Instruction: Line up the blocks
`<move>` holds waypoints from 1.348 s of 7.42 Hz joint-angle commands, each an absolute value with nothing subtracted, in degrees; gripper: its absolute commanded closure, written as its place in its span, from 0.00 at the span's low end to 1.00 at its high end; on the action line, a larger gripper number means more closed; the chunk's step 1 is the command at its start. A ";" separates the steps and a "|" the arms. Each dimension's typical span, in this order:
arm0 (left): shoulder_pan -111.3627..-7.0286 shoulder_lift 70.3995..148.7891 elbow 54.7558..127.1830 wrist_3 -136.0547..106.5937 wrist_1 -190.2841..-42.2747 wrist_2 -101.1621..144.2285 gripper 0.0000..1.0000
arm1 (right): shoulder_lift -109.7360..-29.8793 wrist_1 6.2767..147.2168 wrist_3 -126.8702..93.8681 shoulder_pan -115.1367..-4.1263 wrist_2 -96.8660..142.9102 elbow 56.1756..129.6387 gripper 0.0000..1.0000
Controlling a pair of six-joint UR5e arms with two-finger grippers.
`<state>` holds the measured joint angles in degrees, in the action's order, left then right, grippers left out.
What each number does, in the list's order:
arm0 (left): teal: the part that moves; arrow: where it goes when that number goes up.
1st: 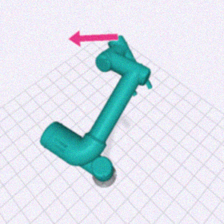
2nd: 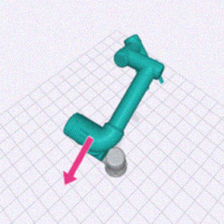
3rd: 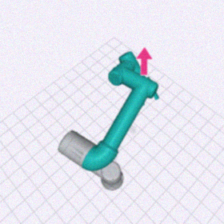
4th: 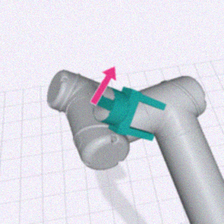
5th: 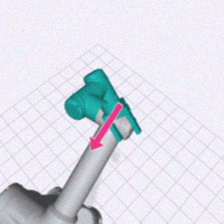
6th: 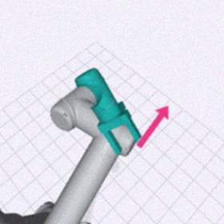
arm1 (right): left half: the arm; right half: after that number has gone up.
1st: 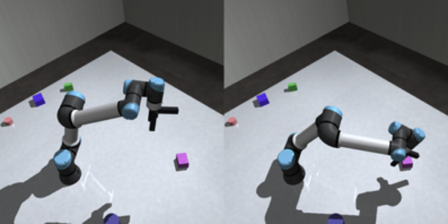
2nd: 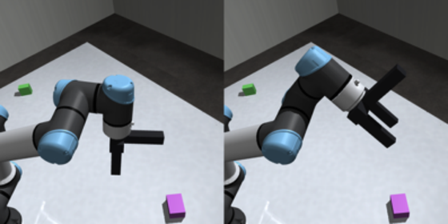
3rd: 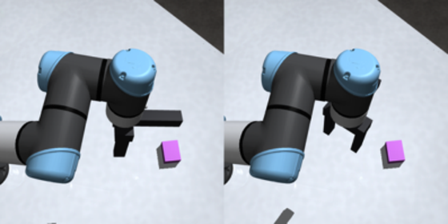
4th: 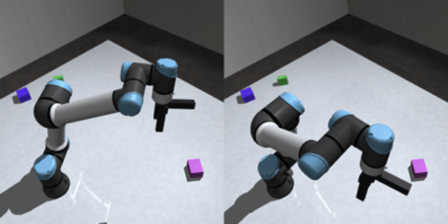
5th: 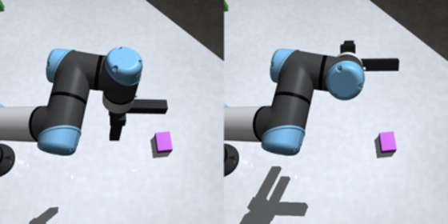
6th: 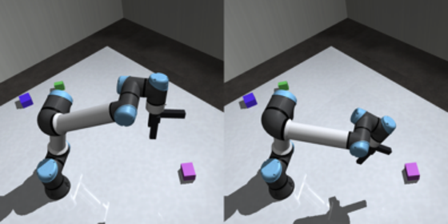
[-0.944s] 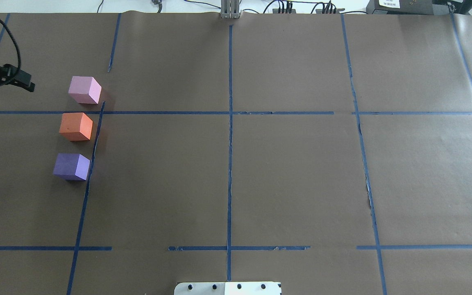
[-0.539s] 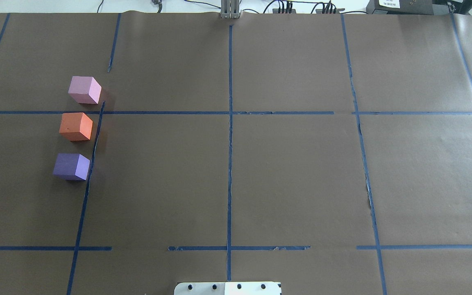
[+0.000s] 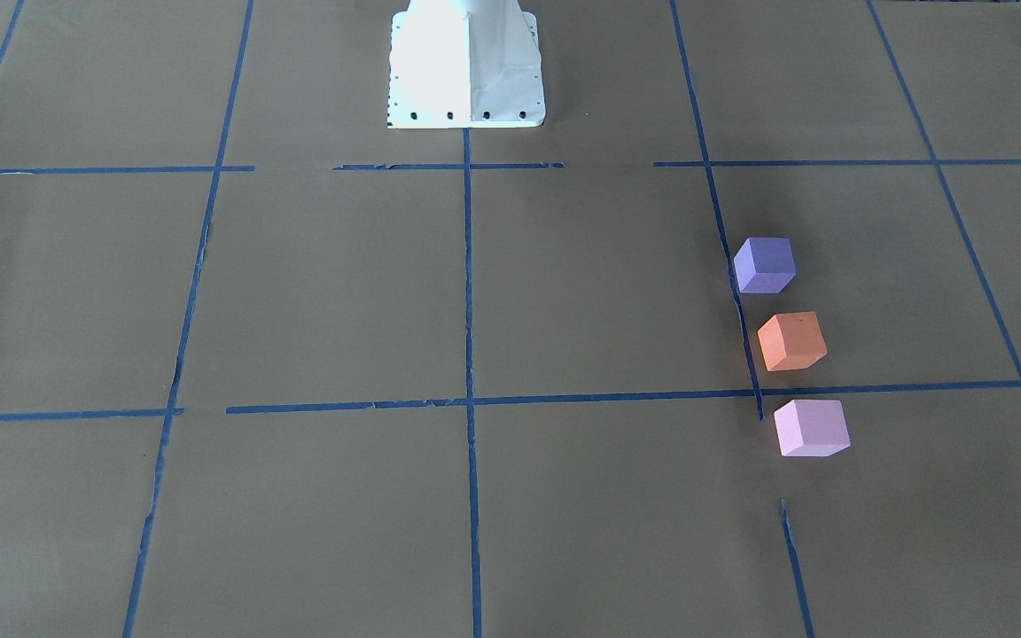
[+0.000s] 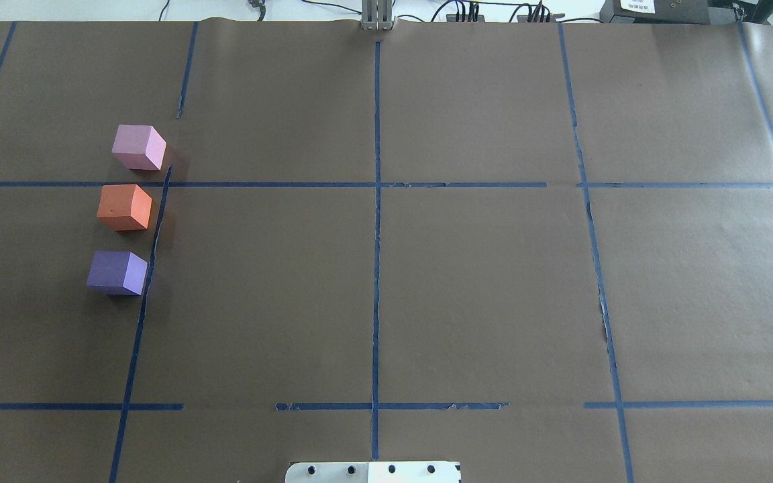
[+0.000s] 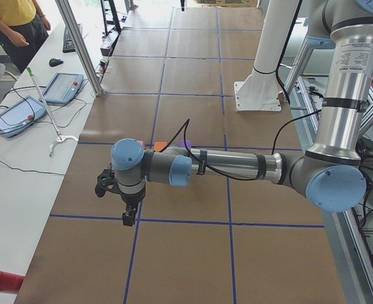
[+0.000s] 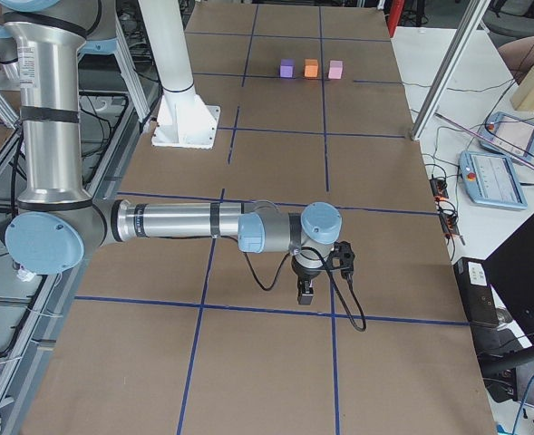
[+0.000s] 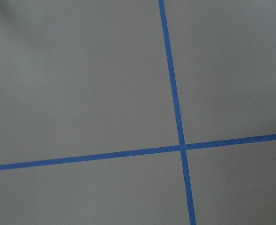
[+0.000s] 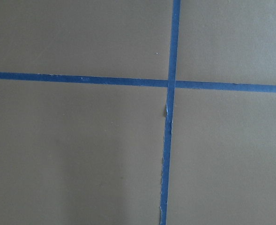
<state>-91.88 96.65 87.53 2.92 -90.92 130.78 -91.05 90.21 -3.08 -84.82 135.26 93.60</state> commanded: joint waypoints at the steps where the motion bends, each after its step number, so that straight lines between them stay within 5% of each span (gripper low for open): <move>1: -92.11 97.55 88.15 3.43 -82.21 132.35 0.01 | -91.05 90.18 -3.08 -84.81 135.26 93.60 0.00; 10: -91.93 96.77 87.72 10.99 -84.20 133.59 0.00 | -91.05 90.18 -3.08 -84.81 135.26 93.60 0.00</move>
